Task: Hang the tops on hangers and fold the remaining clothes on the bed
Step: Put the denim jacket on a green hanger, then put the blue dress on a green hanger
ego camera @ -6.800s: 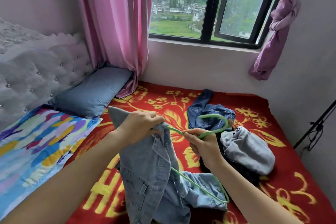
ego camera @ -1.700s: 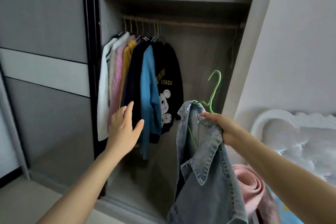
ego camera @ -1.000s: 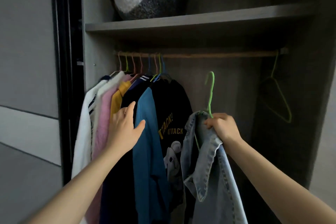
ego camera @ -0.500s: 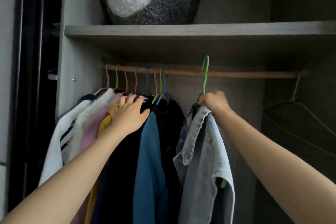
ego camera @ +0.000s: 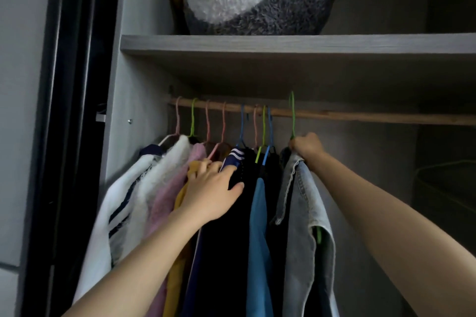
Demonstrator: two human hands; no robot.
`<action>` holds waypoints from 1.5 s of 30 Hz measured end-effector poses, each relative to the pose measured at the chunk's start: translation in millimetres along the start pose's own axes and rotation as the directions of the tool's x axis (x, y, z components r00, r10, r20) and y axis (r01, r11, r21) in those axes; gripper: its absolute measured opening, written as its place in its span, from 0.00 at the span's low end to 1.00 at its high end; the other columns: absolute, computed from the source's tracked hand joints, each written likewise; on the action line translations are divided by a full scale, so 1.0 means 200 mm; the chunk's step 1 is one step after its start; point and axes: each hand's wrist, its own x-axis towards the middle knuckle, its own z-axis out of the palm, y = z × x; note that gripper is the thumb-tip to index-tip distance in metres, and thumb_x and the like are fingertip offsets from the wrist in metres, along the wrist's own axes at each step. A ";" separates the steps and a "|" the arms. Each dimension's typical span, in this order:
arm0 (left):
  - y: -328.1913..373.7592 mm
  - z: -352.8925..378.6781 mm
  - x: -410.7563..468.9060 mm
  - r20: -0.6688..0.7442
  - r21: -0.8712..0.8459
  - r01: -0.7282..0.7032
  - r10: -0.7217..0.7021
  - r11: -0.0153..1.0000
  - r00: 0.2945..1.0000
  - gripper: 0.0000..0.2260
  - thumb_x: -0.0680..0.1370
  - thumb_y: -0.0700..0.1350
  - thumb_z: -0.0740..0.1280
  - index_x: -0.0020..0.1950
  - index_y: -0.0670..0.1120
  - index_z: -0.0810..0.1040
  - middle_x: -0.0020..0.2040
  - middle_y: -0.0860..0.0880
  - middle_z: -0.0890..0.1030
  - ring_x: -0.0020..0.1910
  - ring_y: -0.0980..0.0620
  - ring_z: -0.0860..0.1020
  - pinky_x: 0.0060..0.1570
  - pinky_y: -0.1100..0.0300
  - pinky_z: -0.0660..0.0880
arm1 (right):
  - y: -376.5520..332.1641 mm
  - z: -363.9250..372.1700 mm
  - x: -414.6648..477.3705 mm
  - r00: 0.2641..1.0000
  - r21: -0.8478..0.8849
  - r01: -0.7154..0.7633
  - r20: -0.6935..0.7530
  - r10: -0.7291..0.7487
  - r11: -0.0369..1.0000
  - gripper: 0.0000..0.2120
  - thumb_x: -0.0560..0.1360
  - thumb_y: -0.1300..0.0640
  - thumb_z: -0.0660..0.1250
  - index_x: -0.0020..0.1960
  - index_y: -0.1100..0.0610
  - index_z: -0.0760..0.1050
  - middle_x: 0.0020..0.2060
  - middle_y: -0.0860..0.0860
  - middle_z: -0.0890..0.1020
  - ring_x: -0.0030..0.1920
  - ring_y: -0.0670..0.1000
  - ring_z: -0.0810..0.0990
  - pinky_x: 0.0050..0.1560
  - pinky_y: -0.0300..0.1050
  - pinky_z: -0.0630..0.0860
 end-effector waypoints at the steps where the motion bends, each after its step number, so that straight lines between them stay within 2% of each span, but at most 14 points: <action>1: 0.00 0.00 0.00 0.006 -0.009 -0.008 0.008 1.000 1.000 0.22 0.80 0.58 0.53 0.73 0.53 0.62 0.72 0.50 0.64 0.72 0.47 0.55 0.71 0.51 0.53 | 0.02 0.04 0.01 1.000 0.003 0.000 0.002 0.000 1.000 0.18 0.73 0.70 0.61 0.28 0.59 0.60 0.26 0.51 0.64 0.27 0.48 0.61 0.22 0.38 0.59; 11: 0.00 0.02 -0.01 0.003 -0.037 -0.007 0.007 0.999 1.000 0.21 0.81 0.57 0.52 0.73 0.54 0.61 0.74 0.51 0.62 0.73 0.47 0.54 0.71 0.50 0.50 | 0.01 0.11 0.10 0.999 -0.078 -0.028 0.028 0.031 0.997 0.16 0.74 0.67 0.61 0.30 0.59 0.60 0.28 0.53 0.65 0.29 0.50 0.64 0.32 0.45 0.62; 17: -0.01 0.02 -0.02 -0.001 -0.061 0.000 0.000 0.998 1.000 0.21 0.81 0.59 0.49 0.72 0.54 0.63 0.73 0.52 0.62 0.72 0.48 0.55 0.70 0.51 0.50 | 0.11 0.25 0.07 0.994 0.025 -0.075 0.085 0.073 0.997 0.17 0.75 0.65 0.64 0.30 0.59 0.63 0.29 0.53 0.68 0.30 0.47 0.67 0.29 0.42 0.62; 21: 0.01 0.03 -0.04 -0.047 -0.076 -0.015 0.011 0.997 0.999 0.22 0.81 0.60 0.48 0.71 0.54 0.64 0.73 0.52 0.63 0.72 0.48 0.56 0.69 0.52 0.51 | 0.11 0.25 0.05 0.996 -0.141 -0.003 0.087 0.015 0.990 0.19 0.79 0.55 0.59 0.30 0.59 0.64 0.29 0.54 0.68 0.33 0.53 0.68 0.30 0.45 0.61; 24: 0.08 0.02 -0.07 -0.157 -0.109 -0.076 0.058 0.991 0.986 0.33 0.73 0.65 0.42 0.67 0.52 0.71 0.69 0.50 0.69 0.69 0.46 0.62 0.65 0.50 0.59 | 0.13 0.17 0.04 0.996 -0.254 0.091 0.000 -0.094 0.963 0.24 0.80 0.48 0.55 0.29 0.59 0.64 0.32 0.58 0.70 0.40 0.55 0.71 0.40 0.44 0.61; 26: 0.18 0.03 -0.08 -0.258 -0.088 -0.224 0.195 0.971 0.946 0.30 0.72 0.62 0.47 0.57 0.47 0.80 0.59 0.46 0.78 0.61 0.42 0.73 0.55 0.45 0.70 | 0.20 0.04 0.01 0.989 -0.295 0.107 -0.068 -0.133 0.950 0.23 0.79 0.50 0.57 0.28 0.56 0.64 0.36 0.62 0.71 0.45 0.57 0.72 0.43 0.44 0.62; 27: 0.23 0.04 -0.08 -0.312 -0.027 -0.274 0.252 0.961 0.916 0.25 0.73 0.59 0.51 0.50 0.45 0.82 0.52 0.45 0.81 0.55 0.41 0.77 0.48 0.45 0.73 | 0.24 -0.04 -0.02 0.988 -0.353 0.090 -0.086 -0.128 0.931 0.19 0.78 0.51 0.58 0.30 0.57 0.69 0.41 0.64 0.73 0.49 0.57 0.74 0.45 0.45 0.64; 29: 0.37 0.06 -0.09 -0.306 0.083 -0.334 0.343 0.939 0.888 0.22 0.72 0.57 0.54 0.42 0.45 0.83 0.44 0.44 0.82 0.48 0.40 0.79 0.43 0.46 0.75 | 0.33 -0.26 -0.10 0.987 -0.565 0.006 -0.128 -0.095 0.825 0.13 0.78 0.53 0.60 0.51 0.61 0.78 0.57 0.65 0.74 0.61 0.61 0.71 0.57 0.48 0.68; 31: 0.50 0.10 -0.10 -0.234 0.104 -0.384 0.398 0.918 0.887 0.22 0.72 0.57 0.54 0.38 0.45 0.82 0.41 0.43 0.82 0.46 0.40 0.80 0.43 0.46 0.75 | 0.40 -0.53 -0.19 0.972 -0.752 -0.073 -0.200 -0.122 0.655 0.18 0.78 0.53 0.60 0.64 0.61 0.72 0.64 0.62 0.69 0.66 0.62 0.65 0.63 0.51 0.65; 34: 0.73 0.16 -0.14 -0.123 0.048 -0.445 0.447 0.894 0.886 0.22 0.74 0.57 0.54 0.40 0.45 0.82 0.43 0.42 0.81 0.48 0.41 0.77 0.48 0.45 0.72 | 0.48 -0.93 -0.33 0.927 -0.927 -0.203 -0.286 -0.244 0.316 0.17 0.78 0.56 0.59 0.64 0.62 0.70 0.63 0.61 0.68 0.64 0.62 0.64 0.60 0.55 0.66; 37: 0.92 0.27 -0.17 0.003 -0.018 -0.463 0.463 0.886 0.886 0.20 0.80 0.58 0.52 0.59 0.48 0.76 0.60 0.46 0.75 0.63 0.44 0.67 0.60 0.49 0.61 | 0.51 -1.24 -0.48 0.935 -0.955 -0.293 -0.297 -0.193 0.049 0.18 0.77 0.58 0.60 0.65 0.61 0.65 0.65 0.60 0.66 0.66 0.61 0.63 0.62 0.55 0.65; 39: 1.03 0.35 -0.19 0.060 -0.071 -0.474 0.478 0.878 0.876 0.21 0.80 0.59 0.51 0.63 0.49 0.73 0.64 0.48 0.73 0.65 0.46 0.66 0.61 0.52 0.60 | 0.52 -1.39 -0.55 0.925 -0.934 -0.357 -0.355 -0.136 0.015 0.18 0.77 0.60 0.59 0.66 0.61 0.64 0.65 0.61 0.66 0.65 0.61 0.65 0.60 0.53 0.67; 42: 1.14 0.46 -0.22 0.142 -0.143 -0.468 0.486 0.872 0.862 0.20 0.80 0.59 0.51 0.64 0.50 0.72 0.64 0.48 0.73 0.65 0.46 0.66 0.60 0.53 0.61 | 0.55 -1.53 -0.61 0.874 -0.871 -0.485 -0.484 0.035 0.080 0.18 0.82 0.58 0.53 0.70 0.60 0.63 0.65 0.60 0.71 0.65 0.60 0.71 0.58 0.48 0.68; 45: 1.17 0.52 -0.25 0.207 -0.184 -0.448 0.480 0.875 0.852 0.21 0.81 0.59 0.50 0.67 0.51 0.70 0.65 0.48 0.72 0.65 0.47 0.66 0.60 0.53 0.62 | 0.56 -1.56 -0.64 0.867 -0.866 -0.492 -0.480 0.129 0.087 0.16 0.81 0.57 0.54 0.67 0.60 0.70 0.63 0.57 0.76 0.63 0.57 0.75 0.51 0.43 0.68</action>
